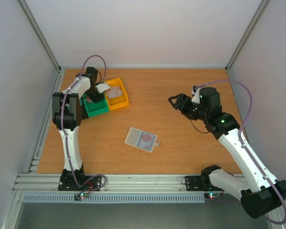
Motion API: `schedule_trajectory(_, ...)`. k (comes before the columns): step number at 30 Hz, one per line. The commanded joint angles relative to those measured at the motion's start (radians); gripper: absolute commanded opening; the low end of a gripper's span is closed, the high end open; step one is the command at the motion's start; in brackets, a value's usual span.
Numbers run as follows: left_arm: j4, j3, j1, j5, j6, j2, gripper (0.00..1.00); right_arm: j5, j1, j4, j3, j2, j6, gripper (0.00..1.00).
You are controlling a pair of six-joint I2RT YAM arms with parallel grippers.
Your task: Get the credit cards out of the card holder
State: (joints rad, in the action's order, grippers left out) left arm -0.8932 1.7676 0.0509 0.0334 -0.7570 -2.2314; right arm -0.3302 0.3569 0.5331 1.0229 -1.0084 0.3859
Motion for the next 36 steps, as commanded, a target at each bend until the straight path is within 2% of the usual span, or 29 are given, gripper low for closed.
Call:
schedule_trajectory(1, 0.103, -0.018, -0.002, -0.012, 0.015, 0.003, 0.00, 0.015, -0.007, 0.024, 0.016, 0.027, -0.013, 0.73)
schedule_trajectory(6, 0.035, -0.042, -0.003, 0.098, -0.020, 0.077, 0.01, 0.019, -0.007, 0.027, 0.013, 0.024, -0.013, 0.73)
schedule_trajectory(11, -0.132, 0.007, -0.004, 0.175, -0.033, 0.180, 0.05, 0.025, -0.005, 0.046, 0.002, 0.000, -0.015, 0.73)
schedule_trajectory(13, -0.250, 0.038, -0.005, 0.221, -0.025, 0.231, 0.12, 0.026, 0.002, 0.057, -0.006, -0.011, -0.026, 0.72)
schedule_trajectory(18, -0.560, 0.107, -0.001, 0.371, -0.093, 0.360, 0.37, 0.104, 0.075, 0.180, 0.000, -0.084, -0.114, 0.71)
schedule_trajectory(21, -0.652, 0.086, 0.017, 0.435, -0.129, 0.463, 0.47, 0.170, 0.152, 0.260, 0.030, -0.163, -0.169, 0.71)
schedule_trajectory(23, -0.666, 0.015, 0.055, 0.487, -0.173, 0.546, 0.49, 0.202, 0.220, 0.295, 0.054, -0.229, -0.200, 0.69)
schedule_trajectory(28, -0.572, -0.299, 0.258, 0.531, -0.248, 0.753, 0.56, 0.188, 0.351, 0.286, 0.090, -0.391, -0.237, 0.67)
schedule_trajectory(30, -0.489, -0.416, 0.326, 0.534, -0.253, 0.805, 0.63, 0.151, 0.367, 0.256, 0.081, -0.439, -0.231, 0.66)
schedule_trajectory(34, -0.188, -0.673, 0.386, 0.460, -0.305, 0.890, 0.89, 0.096, 0.389, 0.193, 0.050, -0.510, -0.194, 0.62)
schedule_trajectory(36, 0.016, -0.802, 0.393, 0.431, -0.370, 0.899, 0.92, 0.098, 0.404, 0.190, 0.048, -0.548, -0.178, 0.61)
